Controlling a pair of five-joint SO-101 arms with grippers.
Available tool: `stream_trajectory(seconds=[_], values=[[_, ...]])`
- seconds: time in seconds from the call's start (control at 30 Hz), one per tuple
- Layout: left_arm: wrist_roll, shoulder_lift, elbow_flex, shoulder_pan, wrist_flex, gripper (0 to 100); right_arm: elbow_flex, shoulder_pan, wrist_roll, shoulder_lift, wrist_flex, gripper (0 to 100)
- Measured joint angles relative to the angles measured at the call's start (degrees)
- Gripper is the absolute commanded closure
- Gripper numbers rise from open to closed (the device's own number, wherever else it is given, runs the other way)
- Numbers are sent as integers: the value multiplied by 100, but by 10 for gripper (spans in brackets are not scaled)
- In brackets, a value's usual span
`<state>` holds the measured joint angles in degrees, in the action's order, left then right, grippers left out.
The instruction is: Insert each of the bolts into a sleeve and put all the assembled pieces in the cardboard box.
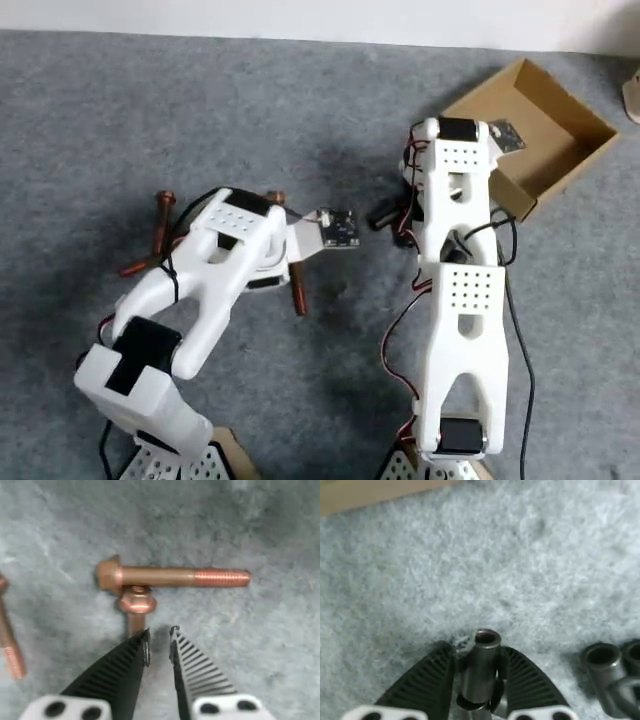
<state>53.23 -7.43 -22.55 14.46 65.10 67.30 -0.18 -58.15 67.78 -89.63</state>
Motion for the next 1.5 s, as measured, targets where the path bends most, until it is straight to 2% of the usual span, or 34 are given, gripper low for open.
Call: stream_trajectory(seconds=[0.47,0.8,1.0,1.13,1.5], values=[[0,-53,404,35,35,926,0,0,9,0,0,973],[0,-53,-18,97,35,924,0,0,9,0,18,973],[0,-53,-44,202,62,880,0,0,9,0,18,973],[0,-53,26,202,536,877,0,0,167,0,26,973],[0,-35,352,211,905,809,0,0,246,9,105,974]])
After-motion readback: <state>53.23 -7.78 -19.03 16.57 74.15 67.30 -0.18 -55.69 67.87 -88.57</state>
